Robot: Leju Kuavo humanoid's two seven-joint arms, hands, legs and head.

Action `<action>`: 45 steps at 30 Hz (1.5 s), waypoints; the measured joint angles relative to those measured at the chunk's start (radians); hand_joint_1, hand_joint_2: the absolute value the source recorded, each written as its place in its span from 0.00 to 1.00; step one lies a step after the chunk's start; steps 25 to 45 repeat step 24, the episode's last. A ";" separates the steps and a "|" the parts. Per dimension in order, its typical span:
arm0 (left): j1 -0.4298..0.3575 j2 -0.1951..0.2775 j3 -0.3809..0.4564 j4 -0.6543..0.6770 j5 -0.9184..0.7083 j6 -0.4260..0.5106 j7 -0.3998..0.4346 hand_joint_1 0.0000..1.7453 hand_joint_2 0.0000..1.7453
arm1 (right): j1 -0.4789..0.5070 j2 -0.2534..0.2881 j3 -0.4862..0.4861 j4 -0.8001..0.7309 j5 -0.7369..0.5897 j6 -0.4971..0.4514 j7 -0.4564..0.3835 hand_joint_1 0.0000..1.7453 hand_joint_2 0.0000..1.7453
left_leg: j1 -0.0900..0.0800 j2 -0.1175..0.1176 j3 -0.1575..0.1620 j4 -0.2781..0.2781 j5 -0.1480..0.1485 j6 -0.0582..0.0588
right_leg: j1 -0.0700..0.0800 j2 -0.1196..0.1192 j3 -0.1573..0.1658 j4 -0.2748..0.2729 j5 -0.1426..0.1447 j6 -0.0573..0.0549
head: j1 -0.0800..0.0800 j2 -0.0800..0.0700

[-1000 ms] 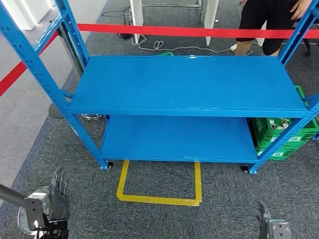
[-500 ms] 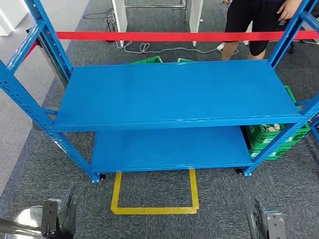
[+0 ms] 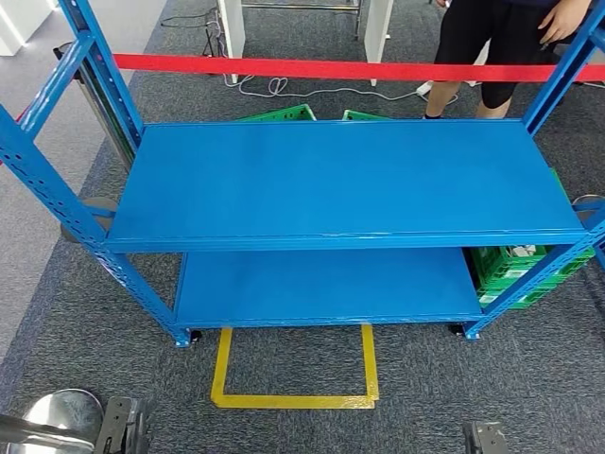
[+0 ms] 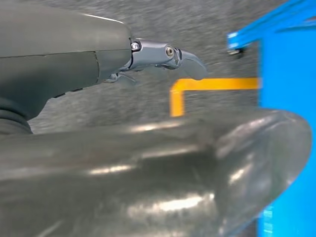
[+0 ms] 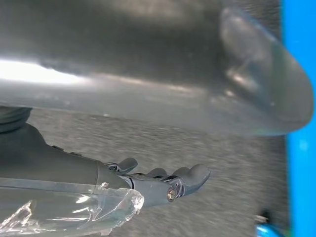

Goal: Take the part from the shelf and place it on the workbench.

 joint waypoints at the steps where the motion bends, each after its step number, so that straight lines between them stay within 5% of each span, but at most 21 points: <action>1: -0.004 0.000 0.002 0.024 0.001 -0.006 0.008 0.00 0.00 | -0.005 0.003 -0.001 0.027 0.001 0.005 0.004 0.00 0.00 | 0.000 0.000 0.001 0.000 0.000 0.000 | 0.000 0.000 0.001 0.000 0.000 0.001 | 0.000 0.000; 10: -0.049 0.002 0.019 0.242 0.008 -0.058 0.078 0.00 0.00 | -0.052 0.030 -0.025 0.286 0.019 0.052 0.041 0.00 0.00 | 0.003 0.000 0.009 -0.002 0.000 -0.001 | 0.002 0.000 0.007 0.001 -0.002 0.002 | 0.000 0.000; 12: -0.059 0.002 0.023 0.288 0.009 -0.069 0.093 0.00 0.00 | -0.063 0.036 -0.030 0.341 0.022 0.062 0.050 0.00 0.50 | 0.003 0.000 0.010 -0.003 0.000 -0.001 | 0.002 0.000 0.008 0.002 -0.003 0.001 | 0.000 0.000; 14: -0.069 0.002 0.026 0.332 0.009 -0.081 0.109 0.00 0.00 | -0.072 0.043 -0.035 0.393 0.026 0.072 0.059 0.00 0.50 | 0.003 0.000 0.010 -0.003 0.000 -0.001 | 0.002 0.000 0.008 0.002 -0.003 0.001 | 0.000 0.000; 16: -0.077 0.003 0.029 0.372 0.009 -0.093 0.125 0.00 0.00 | -0.080 0.049 -0.041 0.441 0.031 0.083 0.067 0.00 0.00 | 0.003 0.000 0.011 -0.003 0.000 -0.001 | 0.002 -0.001 0.009 0.002 -0.003 0.000 | 0.000 0.000; 45: -0.095 0.006 0.034 0.453 0.009 -0.111 0.150 0.00 0.00 | -0.099 0.062 -0.051 0.534 0.036 0.097 0.078 0.00 0.00 | 0.003 0.000 0.012 -0.004 0.000 -0.001 | 0.002 -0.001 0.010 0.002 -0.003 0.000 | 0.000 0.000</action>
